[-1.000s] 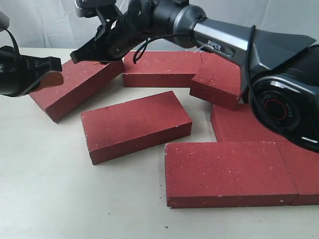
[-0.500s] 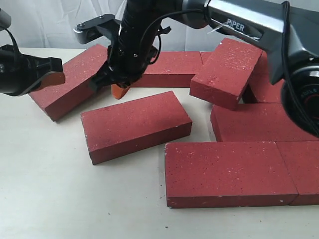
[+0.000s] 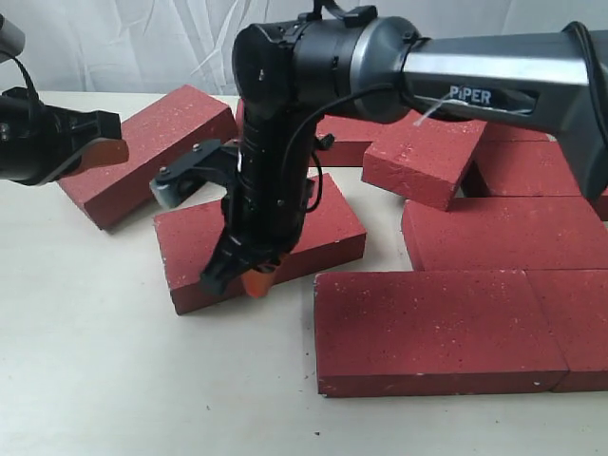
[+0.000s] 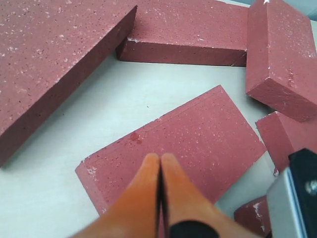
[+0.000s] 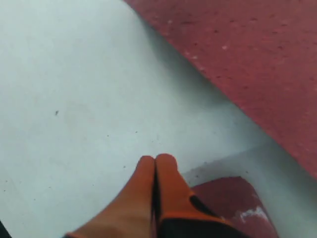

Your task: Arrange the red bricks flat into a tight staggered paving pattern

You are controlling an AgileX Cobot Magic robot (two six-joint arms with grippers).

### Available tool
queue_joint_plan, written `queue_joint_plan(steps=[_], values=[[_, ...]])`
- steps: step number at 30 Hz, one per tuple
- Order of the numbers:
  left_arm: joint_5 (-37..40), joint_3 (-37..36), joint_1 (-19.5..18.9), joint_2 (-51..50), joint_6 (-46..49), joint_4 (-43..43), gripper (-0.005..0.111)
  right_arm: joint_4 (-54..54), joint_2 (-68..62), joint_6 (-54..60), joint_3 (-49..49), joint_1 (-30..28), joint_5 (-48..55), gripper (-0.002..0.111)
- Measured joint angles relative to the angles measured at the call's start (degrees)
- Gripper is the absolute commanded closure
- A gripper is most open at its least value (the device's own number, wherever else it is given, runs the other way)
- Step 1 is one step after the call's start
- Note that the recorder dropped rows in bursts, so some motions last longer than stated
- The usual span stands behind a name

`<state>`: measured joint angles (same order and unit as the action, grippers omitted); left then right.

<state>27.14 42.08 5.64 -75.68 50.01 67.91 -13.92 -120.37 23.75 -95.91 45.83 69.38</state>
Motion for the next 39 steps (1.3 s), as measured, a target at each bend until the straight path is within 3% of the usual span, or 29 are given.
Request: queue_joint_plan(steps=[21, 33, 39], values=[[0.2, 0.0, 0.0, 0.0, 0.0, 0.6, 0.107, 2.2, -3.4, 1.5, 1.7, 2.2, -10.9, 0.109], [0.2, 0.0, 0.0, 0.0, 0.0, 0.6, 0.107, 12.2, -3.4, -4.9, 1.7, 2.2, -19.7, 0.109], [0.2, 0.0, 0.0, 0.0, 0.0, 0.8, 0.107, 19.3, -3.5, -14.7, 1.7, 2.3, -24.6, 0.109]])
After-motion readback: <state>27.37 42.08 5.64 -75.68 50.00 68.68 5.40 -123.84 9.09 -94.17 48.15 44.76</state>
